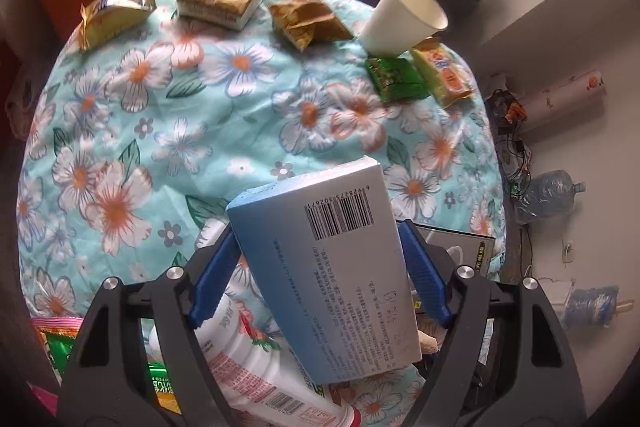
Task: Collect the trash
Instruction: 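Grasp the blue-and-white box with the left tool while the right tool grasps the tan glove, then carry the box and tan glove over the wastebasket and open both tools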
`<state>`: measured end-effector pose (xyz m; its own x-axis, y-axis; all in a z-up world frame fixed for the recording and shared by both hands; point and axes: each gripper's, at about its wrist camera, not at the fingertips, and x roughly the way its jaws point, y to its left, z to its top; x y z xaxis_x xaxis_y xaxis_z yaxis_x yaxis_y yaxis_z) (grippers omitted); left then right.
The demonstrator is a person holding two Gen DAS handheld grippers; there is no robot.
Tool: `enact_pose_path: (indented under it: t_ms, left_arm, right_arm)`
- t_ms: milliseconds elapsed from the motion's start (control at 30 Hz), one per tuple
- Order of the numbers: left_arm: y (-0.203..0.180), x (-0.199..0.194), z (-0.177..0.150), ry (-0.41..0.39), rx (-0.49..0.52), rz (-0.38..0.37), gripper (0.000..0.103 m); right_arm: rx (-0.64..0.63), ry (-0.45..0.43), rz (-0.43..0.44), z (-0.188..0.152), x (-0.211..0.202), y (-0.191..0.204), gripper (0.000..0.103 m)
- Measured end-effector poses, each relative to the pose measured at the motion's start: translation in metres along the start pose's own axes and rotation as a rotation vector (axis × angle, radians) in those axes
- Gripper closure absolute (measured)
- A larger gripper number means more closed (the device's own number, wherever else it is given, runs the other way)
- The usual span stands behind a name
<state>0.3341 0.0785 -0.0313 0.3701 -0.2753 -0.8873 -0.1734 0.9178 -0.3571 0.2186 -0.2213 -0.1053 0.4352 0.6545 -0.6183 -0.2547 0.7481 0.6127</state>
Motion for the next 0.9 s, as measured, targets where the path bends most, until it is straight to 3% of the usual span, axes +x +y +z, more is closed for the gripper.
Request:
enact_pose_path:
  t_ms: [333, 633, 900]
  left_arm:
    - [-0.035, -0.066, -0.038, -0.247, 0.17, -0.043, 0.029]
    - [-0.059, -0.088, -0.071, -0.339, 0.253, -0.113, 0.029]
    - [-0.078, -0.107, -0.084, -0.398, 0.332, -0.152, 0.029]
  right_arm:
    - [0.036, -0.105, -0.03, -0.008, -0.058, -0.004, 0.098]
    - [0.073, -0.226, -0.09, -0.021, -0.117, -0.013, 0.098]
    - [0.108, -0.295, -0.135, -0.024, -0.141, -0.017, 0.098]
